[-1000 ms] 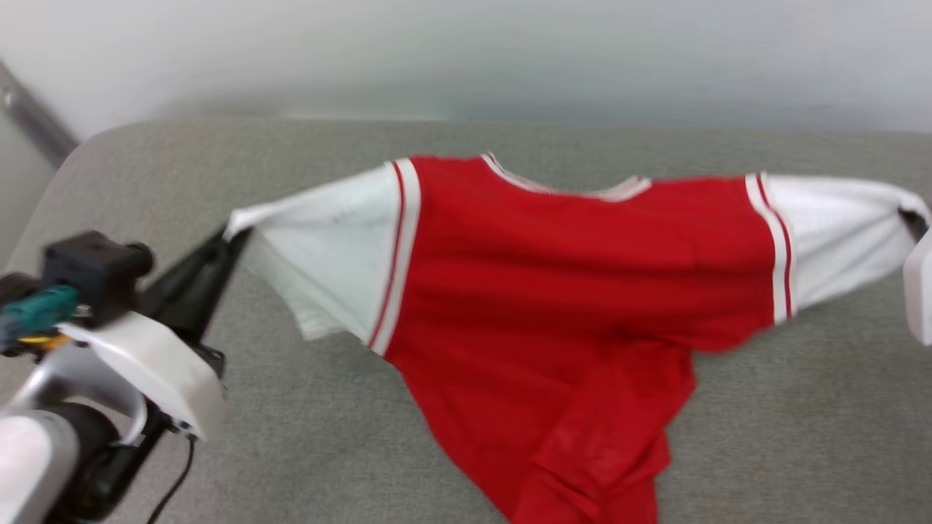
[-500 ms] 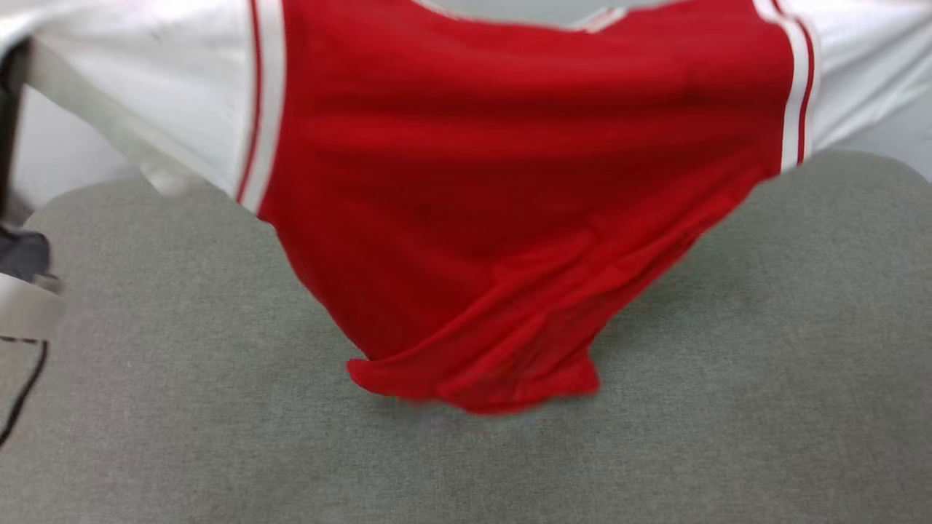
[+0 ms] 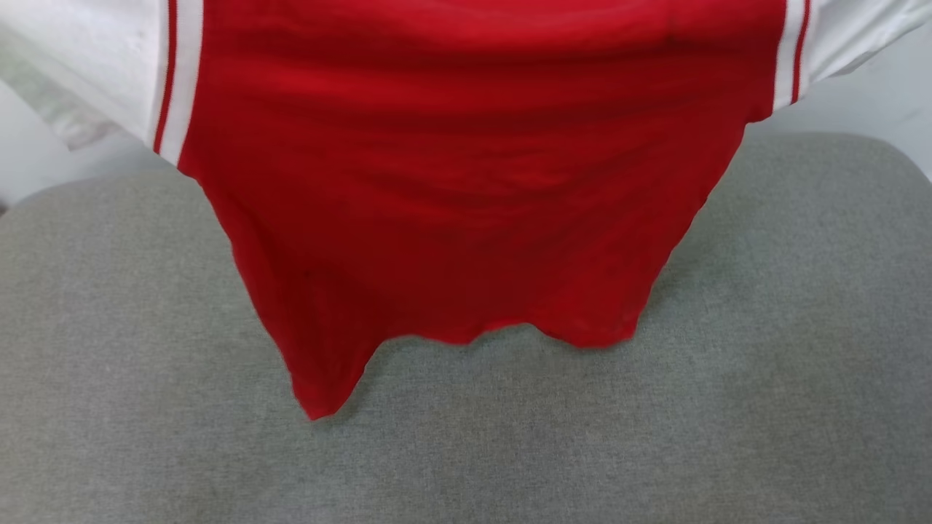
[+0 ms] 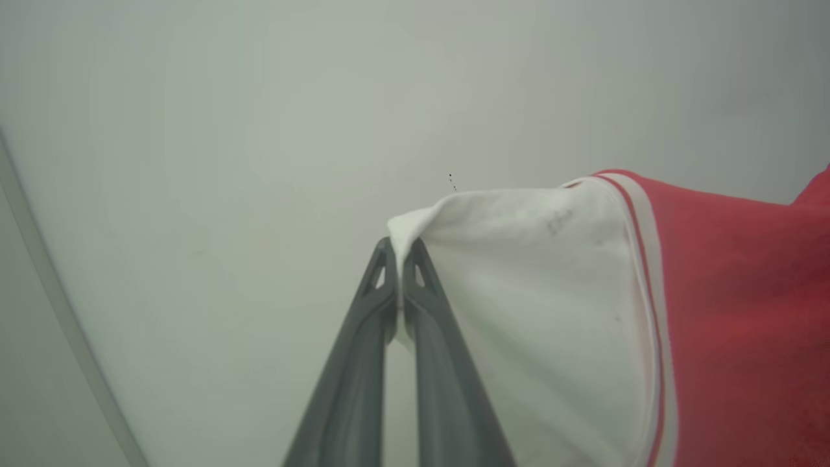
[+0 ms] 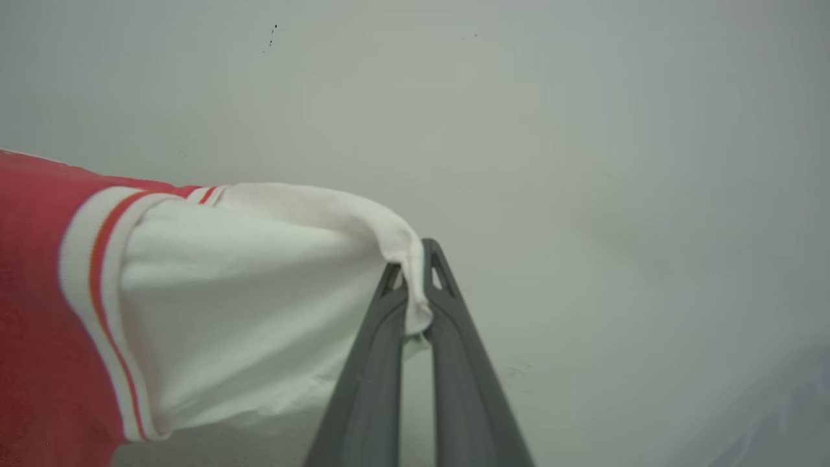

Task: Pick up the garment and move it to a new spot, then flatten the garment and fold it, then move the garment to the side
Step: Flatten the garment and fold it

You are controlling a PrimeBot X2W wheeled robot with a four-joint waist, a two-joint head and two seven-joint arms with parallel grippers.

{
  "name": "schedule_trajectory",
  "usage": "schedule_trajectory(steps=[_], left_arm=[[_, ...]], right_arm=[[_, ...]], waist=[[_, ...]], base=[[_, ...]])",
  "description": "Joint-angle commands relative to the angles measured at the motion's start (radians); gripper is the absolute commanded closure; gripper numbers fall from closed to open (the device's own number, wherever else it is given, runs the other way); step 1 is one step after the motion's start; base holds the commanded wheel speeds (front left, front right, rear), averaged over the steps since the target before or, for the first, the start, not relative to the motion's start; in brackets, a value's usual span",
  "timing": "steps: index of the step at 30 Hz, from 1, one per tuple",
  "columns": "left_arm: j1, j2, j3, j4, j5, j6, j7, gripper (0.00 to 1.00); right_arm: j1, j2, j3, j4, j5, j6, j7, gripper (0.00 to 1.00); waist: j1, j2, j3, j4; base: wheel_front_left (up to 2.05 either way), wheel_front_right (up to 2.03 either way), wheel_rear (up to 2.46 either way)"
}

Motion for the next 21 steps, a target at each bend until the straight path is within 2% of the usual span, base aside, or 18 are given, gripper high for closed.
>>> schedule_trajectory(steps=[1, 6, 10, 17, 21], left_arm=[[-0.016, 0.001, 0.001, 0.012, -0.005, -0.005, -0.005, 1.00], [-0.081, 0.016, -0.001, 0.069, -0.013, -0.036, -0.012, 1.00], [-0.199, 0.030, -0.001, 0.131, -0.018, -0.074, -0.021, 1.00], [-0.542, 0.005, -0.075, 0.308, 0.020, -0.153, -0.044, 1.00], [-0.763, -0.046, -0.130, 0.437, 0.066, -0.184, -0.063, 1.00]], right_arm=[[-0.024, 0.001, 0.010, 0.009, -0.003, -0.001, -0.007, 1.00], [-0.102, 0.017, 0.009, 0.044, 0.017, -0.001, -0.016, 1.00], [-0.214, 0.020, 0.036, 0.084, 0.005, -0.001, -0.028, 1.00], [-0.487, 0.038, 0.089, 0.232, -0.028, -0.001, -0.103, 1.00], [-0.638, 0.053, 0.111, 0.340, -0.074, -0.001, -0.161, 1.00]], waist=[[0.0000, -0.0001, 0.019, -0.007], [0.0000, -0.0001, 0.095, -0.010], [0.0000, -0.0001, 0.198, -0.015], [0.0000, -0.0001, 0.383, -0.012], [0.0000, -0.0001, 0.467, -0.003]], base=[[0.00, 0.00, 0.00], [0.00, 0.00, 0.00], [0.00, 0.00, 0.00], [0.00, 0.00, 0.00], [0.00, 0.00, 0.00]])
